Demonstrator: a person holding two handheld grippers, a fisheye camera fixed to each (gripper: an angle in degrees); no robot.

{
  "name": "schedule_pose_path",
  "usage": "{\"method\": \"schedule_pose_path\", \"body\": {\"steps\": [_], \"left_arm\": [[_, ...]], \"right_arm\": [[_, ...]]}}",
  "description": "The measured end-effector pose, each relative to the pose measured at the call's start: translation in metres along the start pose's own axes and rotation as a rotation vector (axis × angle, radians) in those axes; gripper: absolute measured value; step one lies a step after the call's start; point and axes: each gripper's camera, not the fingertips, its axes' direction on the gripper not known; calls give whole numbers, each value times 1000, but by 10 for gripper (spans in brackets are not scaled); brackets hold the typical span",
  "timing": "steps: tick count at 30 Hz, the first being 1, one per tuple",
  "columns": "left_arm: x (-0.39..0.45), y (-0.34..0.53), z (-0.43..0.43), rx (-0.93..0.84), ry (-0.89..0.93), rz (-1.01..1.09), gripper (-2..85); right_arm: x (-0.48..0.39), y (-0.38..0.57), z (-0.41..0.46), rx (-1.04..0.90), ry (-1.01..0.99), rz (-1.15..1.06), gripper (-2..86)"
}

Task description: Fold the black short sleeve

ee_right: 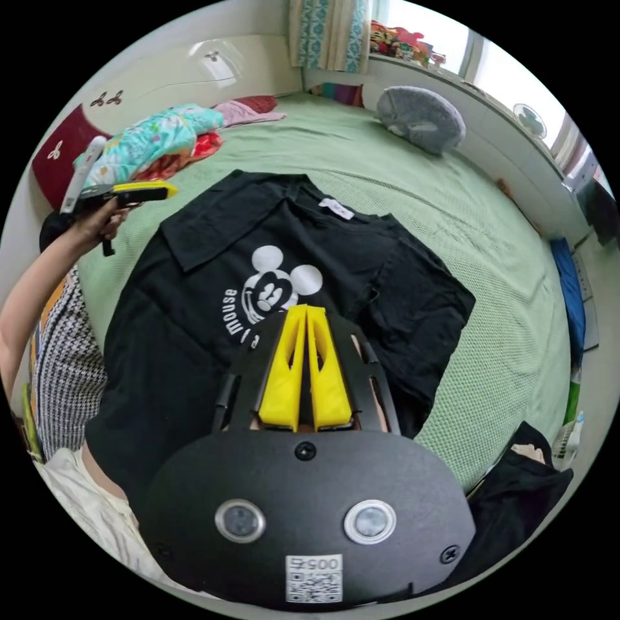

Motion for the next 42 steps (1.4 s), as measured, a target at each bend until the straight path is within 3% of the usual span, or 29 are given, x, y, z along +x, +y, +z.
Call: {"method": "schedule_pose_path", "body": {"steps": [4, 9, 17, 24, 33, 37, 42], "left_arm": [[7, -1, 12, -7, 19, 17, 59], [11, 1, 19, -9, 29, 57, 59], [-3, 2, 27, -17, 28, 58, 59], [-7, 4, 30, -19, 57, 37, 57], [-8, -1, 23, 12, 95, 85, 77], [-30, -11, 25, 30, 123, 48, 115], [-63, -28, 37, 14, 144, -50, 138]], "right_arm": [[0, 5, 12, -17, 184, 60, 12], [22, 8, 42, -109, 248, 129, 50], [41, 27, 29, -21, 124, 177, -11], [37, 46, 3, 33, 69, 61, -14], [42, 69, 6, -45, 23, -59, 23], [98, 72, -23, 90, 54, 86, 78], [189, 72, -14, 90, 30, 402, 102]]}}
